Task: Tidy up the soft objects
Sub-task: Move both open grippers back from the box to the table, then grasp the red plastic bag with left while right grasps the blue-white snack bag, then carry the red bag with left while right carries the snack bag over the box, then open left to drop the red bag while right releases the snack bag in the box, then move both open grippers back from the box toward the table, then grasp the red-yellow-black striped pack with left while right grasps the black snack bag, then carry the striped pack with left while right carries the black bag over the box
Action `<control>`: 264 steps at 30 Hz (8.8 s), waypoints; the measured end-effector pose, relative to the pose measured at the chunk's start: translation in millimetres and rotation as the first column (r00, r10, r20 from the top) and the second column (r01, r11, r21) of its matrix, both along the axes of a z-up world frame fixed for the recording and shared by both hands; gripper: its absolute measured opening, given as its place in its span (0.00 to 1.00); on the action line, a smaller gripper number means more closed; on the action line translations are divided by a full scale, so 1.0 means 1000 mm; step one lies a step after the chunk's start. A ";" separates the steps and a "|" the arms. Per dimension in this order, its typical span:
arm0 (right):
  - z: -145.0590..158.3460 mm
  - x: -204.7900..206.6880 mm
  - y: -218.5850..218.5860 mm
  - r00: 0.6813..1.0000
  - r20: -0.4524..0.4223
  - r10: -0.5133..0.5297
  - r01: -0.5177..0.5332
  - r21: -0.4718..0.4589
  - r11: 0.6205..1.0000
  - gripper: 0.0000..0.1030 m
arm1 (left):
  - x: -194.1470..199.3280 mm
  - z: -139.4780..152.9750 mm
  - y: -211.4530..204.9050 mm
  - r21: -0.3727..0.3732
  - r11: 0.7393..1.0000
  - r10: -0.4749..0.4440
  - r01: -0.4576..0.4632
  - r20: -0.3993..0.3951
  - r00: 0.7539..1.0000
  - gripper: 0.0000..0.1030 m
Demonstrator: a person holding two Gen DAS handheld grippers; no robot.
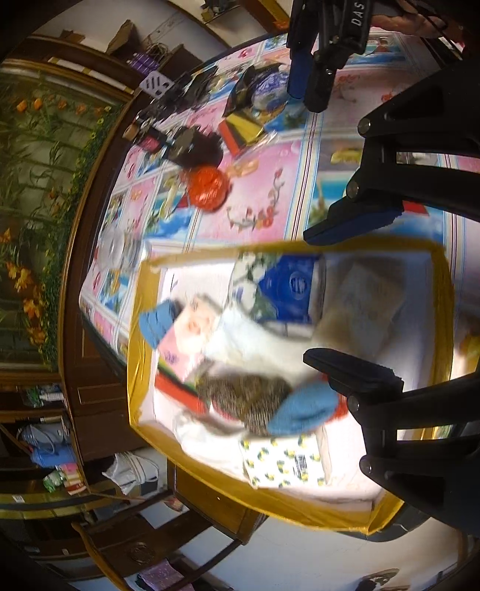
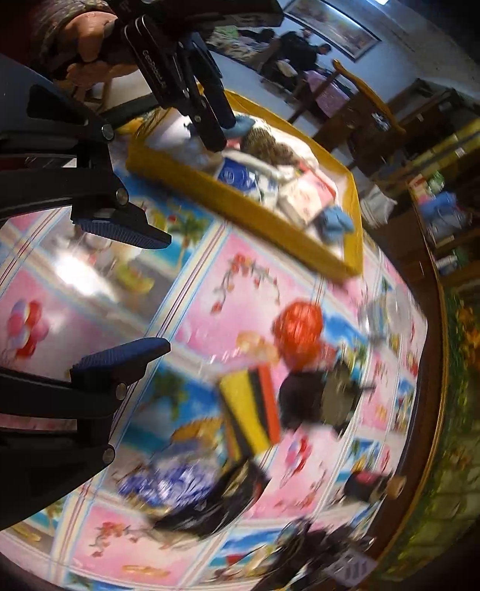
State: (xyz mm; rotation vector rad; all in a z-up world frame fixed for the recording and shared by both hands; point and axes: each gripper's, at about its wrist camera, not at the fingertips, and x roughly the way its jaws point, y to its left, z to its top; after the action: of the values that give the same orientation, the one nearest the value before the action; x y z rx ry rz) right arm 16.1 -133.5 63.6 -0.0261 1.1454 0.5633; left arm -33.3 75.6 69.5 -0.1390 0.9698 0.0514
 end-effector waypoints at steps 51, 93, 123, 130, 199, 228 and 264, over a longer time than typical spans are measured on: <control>-0.032 0.063 -0.089 0.999 0.035 0.024 -0.015 -0.237 0.971 0.52 | 0.022 -0.053 -0.136 -0.022 0.978 -0.207 0.206 -0.163 0.965 0.34; -0.043 0.004 -0.088 1.000 -0.005 -0.009 0.008 -0.165 0.986 0.46 | 0.028 -0.054 -0.148 0.047 0.976 -0.204 0.213 -0.149 0.968 0.33; -0.022 -0.003 -0.063 1.000 0.028 0.010 -0.007 -0.115 0.993 0.45 | 0.017 -0.004 -0.121 0.169 0.974 -0.154 0.150 0.011 0.988 0.33; -0.017 0.002 -0.041 0.999 0.039 0.024 -0.019 -0.124 0.992 0.45 | 0.012 0.011 -0.079 0.123 0.989 -0.091 0.084 0.047 0.995 0.33; 0.001 0.127 -0.126 0.976 0.012 -0.216 0.216 -0.051 0.975 0.60 | 0.028 0.030 0.003 0.030 1.000 0.007 -0.007 0.015 1.000 0.64; -0.045 0.019 -0.179 0.973 -0.056 -0.222 0.216 -0.108 0.970 0.44 | 0.074 0.005 -0.160 0.073 0.871 -0.477 0.485 -0.107 0.873 0.81; -0.028 -0.057 -0.223 0.963 -0.088 -0.253 0.248 -0.074 0.966 0.44 | 0.054 -0.057 -0.211 0.063 0.928 -0.356 0.367 -0.142 0.924 0.48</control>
State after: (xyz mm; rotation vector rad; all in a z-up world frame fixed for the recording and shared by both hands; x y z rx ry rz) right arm -41.1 -356.7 35.5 0.0930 1.2383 0.3061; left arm 20.8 -135.8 12.8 0.1290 1.1069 -0.2404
